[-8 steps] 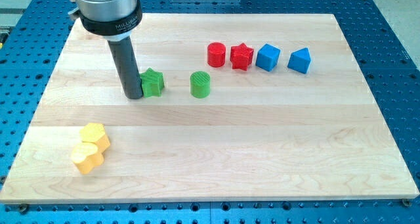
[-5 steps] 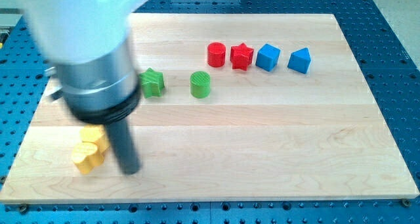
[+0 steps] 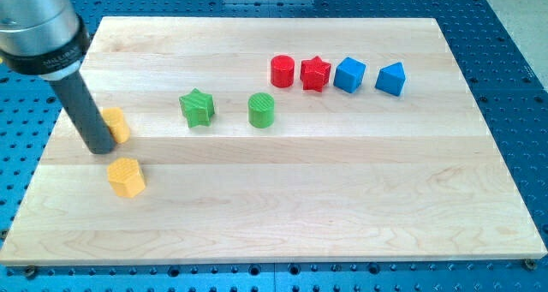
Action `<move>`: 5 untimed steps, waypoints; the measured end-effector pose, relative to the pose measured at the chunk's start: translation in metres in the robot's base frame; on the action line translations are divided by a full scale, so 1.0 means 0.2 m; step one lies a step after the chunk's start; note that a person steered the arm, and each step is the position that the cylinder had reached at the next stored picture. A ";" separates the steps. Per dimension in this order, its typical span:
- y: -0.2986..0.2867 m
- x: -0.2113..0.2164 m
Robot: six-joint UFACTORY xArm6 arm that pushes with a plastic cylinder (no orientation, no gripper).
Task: Move the yellow heart towards the center left corner of the board
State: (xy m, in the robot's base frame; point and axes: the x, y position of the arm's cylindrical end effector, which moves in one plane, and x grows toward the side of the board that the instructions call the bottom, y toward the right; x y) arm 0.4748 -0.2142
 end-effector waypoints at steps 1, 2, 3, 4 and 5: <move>0.01 -0.12; -0.05 -0.13; 0.06 -0.08; 0.21 -0.15; 0.25 -0.21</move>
State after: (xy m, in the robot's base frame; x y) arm 0.4320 -0.1649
